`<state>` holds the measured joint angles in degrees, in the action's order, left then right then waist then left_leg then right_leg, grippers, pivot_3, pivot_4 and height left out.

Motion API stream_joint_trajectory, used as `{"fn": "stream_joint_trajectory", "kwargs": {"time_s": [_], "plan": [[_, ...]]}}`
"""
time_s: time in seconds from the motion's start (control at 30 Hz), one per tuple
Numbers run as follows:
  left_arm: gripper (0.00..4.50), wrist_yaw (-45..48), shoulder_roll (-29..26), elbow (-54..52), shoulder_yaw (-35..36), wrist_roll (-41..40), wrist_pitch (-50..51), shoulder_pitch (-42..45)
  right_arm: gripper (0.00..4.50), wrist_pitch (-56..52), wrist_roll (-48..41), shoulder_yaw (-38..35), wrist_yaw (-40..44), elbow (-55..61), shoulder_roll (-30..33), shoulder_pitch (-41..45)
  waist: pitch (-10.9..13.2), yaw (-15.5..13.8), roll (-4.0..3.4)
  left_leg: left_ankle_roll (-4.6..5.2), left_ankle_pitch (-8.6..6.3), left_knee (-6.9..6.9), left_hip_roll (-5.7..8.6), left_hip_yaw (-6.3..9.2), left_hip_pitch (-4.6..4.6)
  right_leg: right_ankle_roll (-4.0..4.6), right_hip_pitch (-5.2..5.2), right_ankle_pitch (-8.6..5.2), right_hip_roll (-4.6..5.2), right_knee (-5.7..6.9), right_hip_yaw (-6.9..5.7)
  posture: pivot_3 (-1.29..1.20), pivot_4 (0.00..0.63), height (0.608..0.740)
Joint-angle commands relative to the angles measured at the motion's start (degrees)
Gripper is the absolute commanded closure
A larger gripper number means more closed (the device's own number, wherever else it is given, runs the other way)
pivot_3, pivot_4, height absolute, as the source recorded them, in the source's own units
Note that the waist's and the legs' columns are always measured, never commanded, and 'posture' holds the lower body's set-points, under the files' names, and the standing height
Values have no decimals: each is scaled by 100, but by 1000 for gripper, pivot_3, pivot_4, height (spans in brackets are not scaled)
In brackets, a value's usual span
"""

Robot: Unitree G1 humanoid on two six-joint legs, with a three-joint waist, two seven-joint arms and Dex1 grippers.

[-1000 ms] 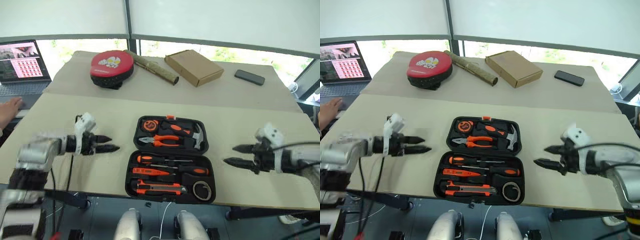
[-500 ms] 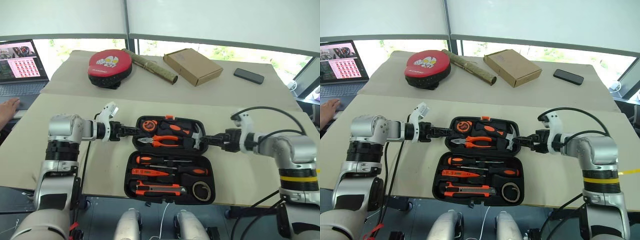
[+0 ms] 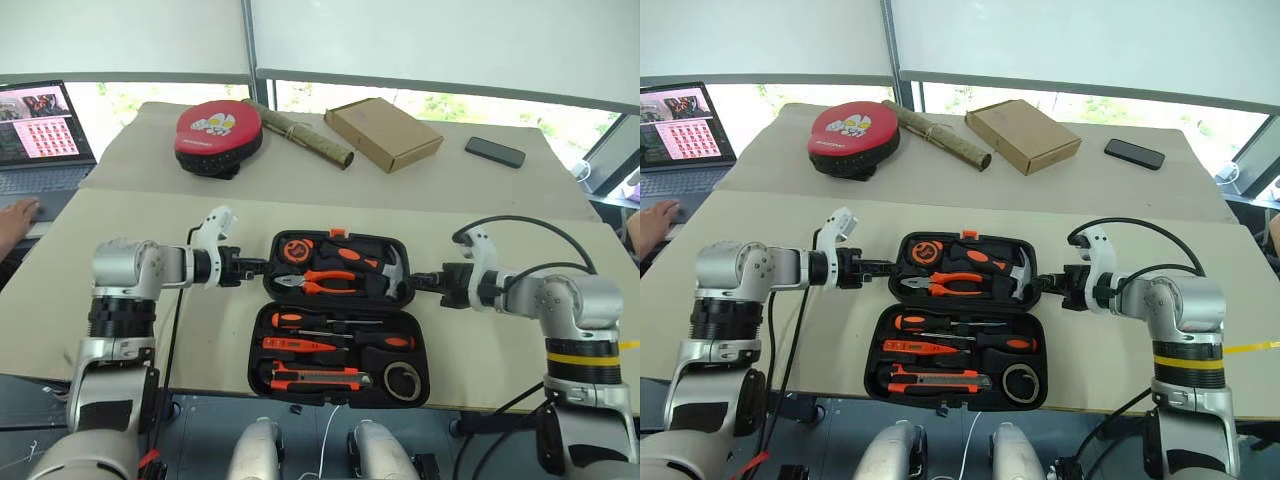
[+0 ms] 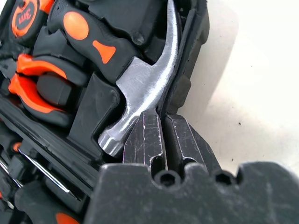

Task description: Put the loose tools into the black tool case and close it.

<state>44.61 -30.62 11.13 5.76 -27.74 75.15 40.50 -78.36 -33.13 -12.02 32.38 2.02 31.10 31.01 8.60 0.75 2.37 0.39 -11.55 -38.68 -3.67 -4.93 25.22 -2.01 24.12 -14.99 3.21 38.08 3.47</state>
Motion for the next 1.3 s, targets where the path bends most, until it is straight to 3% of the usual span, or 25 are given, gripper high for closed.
{"fn": "stream_joint_trajectory", "kwargs": {"time_s": [0.03, 0.27, 0.47, 0.53, 0.7, 0.87, 1.13, 1.23, 1.3], "plan": [[4500, 97, 235, -520, 94, -288, -522, -158, 4450, 3, -237, -351, -146, 441, -103, 254, 1, -1, 0, 0, 0, 0, 0, -1, 2, 0, 3, 0, 0, 0, 1, 0, 150, 740], [4500, -339, 727, -805, 625, -213, -1940, -61, 4450, 1211, 132, -385, -345, 957, -69, 130, 3, -38, 0, 1, 1, -5, 9, -1, 24, -10, 16, 6, 10, -5, 1, 0, 150, 740], [4500, 163, 423, -1237, -167, 667, -4168, -929, 4450, 3169, 917, 248, 76, 1577, 343, -963, 7, -24, -5, 2, -2, 23, 15, -1, 38, -11, 28, 6, 12, -26, 1, 0, 150, 740], [4500, 58, 345, -1176, -479, 1250, -5201, -1319, 4450, 3692, 1086, 281, 110, 1678, 332, -1327, 7, -27, -5, 2, -2, 43, 19, -2, 34, -11, 27, 6, 16, -44, 1, 0, 150, 740], [4500, -362, 430, -896, -570, 1753, -6519, -1950, 4450, 4944, 1403, 335, 237, 1844, 256, -2150, 1, -35, -6, 3, -3, 52, 17, -8, 12, -11, 5, 6, 18, -55, 2, 0, 150, 740], [4500, -881, 409, -1007, -300, 2013, -7439, -2426, 4450, 6668, 2078, 464, 456, 1999, 403, -3054, -3, -4, -9, 2, -2, 52, 16, -8, -5, -10, -4, 6, 16, -46, 4, 0, 150, 740], [4500, -1195, 246, -1489, 42, 1903, -7419, -3252, 4450, 9148, 3076, 545, 565, 1777, 712, -4102, -12, 39, -17, 0, -2, 61, 7, -28, -53, -8, -28, 4, 9, -40, 22, 0, 150, 740], [3597, -1149, 130, -1757, 245, 1792, -7427, -3639, 3510, 9820, 3235, 491, 634, 1856, 842, -4502, -11, 67, -17, -2, -3, 77, 0, -38, -109, 1, -81, -3, 6, -50, 25, 0, 150, 740], [2765, -1162, 8, -2106, 616, 1617, -7270, -4014, 2773, 9802, 2983, 205, 692, 2282, 888, -4995, -8, 72, -11, -5, -5, 90, -8, -43, -136, 14, -96, -13, 2, -51, 24, 0, 150, 740]]}}
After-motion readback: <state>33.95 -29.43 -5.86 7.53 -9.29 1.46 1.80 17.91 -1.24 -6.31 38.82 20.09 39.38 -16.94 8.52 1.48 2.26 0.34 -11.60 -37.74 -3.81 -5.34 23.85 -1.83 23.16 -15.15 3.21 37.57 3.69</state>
